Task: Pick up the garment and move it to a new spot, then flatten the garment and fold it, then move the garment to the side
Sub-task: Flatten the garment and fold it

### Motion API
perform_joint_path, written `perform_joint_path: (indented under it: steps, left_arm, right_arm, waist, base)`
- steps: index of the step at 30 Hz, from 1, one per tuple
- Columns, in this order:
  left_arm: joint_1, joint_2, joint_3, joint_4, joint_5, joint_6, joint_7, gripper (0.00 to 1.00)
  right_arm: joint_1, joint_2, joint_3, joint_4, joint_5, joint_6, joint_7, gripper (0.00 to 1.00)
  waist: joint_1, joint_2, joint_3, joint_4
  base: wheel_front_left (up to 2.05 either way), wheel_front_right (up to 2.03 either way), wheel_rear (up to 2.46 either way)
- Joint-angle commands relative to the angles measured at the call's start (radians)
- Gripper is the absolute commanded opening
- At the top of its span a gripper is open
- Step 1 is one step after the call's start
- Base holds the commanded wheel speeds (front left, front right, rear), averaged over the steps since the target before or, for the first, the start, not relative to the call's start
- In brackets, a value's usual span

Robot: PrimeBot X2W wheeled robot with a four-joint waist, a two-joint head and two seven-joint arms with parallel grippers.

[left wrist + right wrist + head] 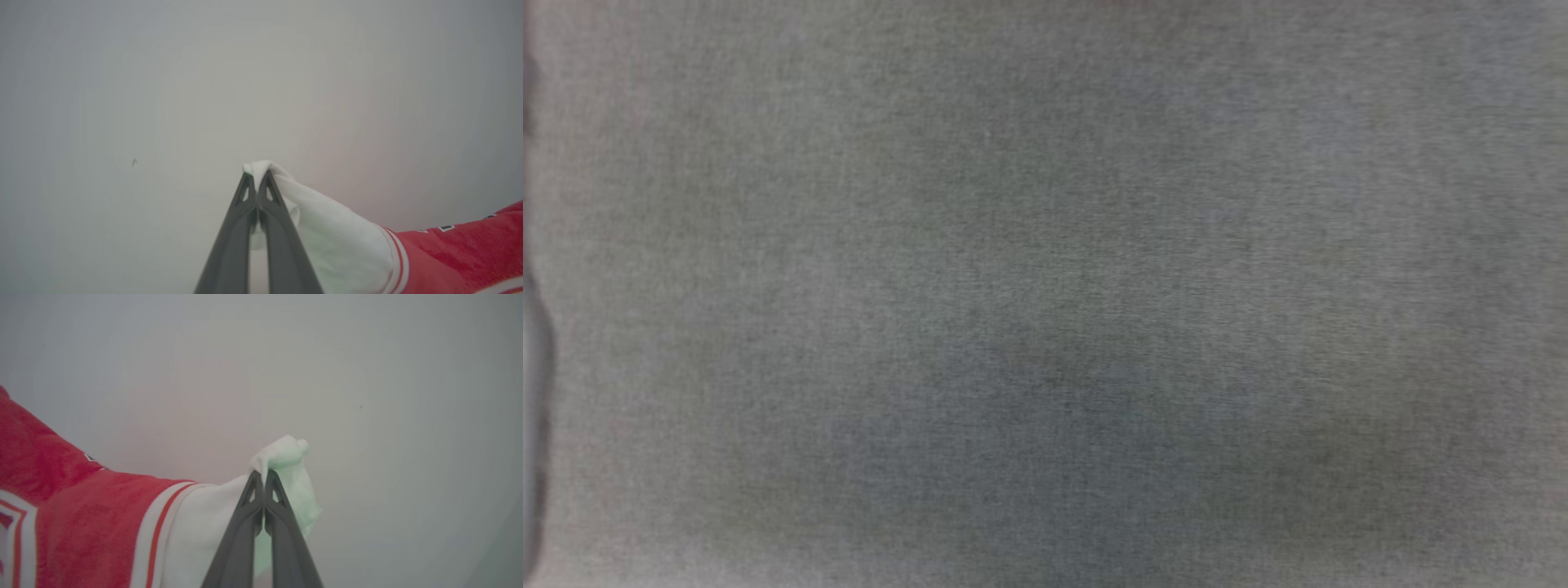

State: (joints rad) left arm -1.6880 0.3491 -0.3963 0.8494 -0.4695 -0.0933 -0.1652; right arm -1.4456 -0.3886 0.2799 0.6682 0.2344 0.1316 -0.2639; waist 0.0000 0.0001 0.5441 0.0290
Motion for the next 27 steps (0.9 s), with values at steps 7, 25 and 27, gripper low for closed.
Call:
perform_joint_path:
  steps: [7, 25, 27]
  left_arm:
    - [0.231, 0.009, -0.021, 0.071, -0.058, -0.021, 0.088, 0.00]
    - [1.042, 0.234, -0.009, -0.558, -0.274, 0.125, 0.646, 0.00]
    - [1.150, 0.276, 0.012, -0.697, -0.306, 0.182, 0.706, 0.00]
  right_arm:
    - [0.281, -0.029, 0.122, 0.016, 0.225, -0.002, 0.028, 0.00]
    - [0.839, -0.287, 0.200, -0.314, 0.682, -0.002, 0.519, 0.00]
    - [0.904, -0.309, 0.191, -0.357, 0.712, -0.002, 0.575, 0.00]
  waist:
    - [0.0000, -0.0001, -0.089, 0.028]
    - [0.0000, -0.0001, -0.330, 0.014]
    - [0.0000, -0.0001, -0.341, 0.014]
  base:
    - [0.00, 0.00, 0.00]
    - [0.00, 0.00, 0.00]
    - [0.00, 0.00, 0.00]
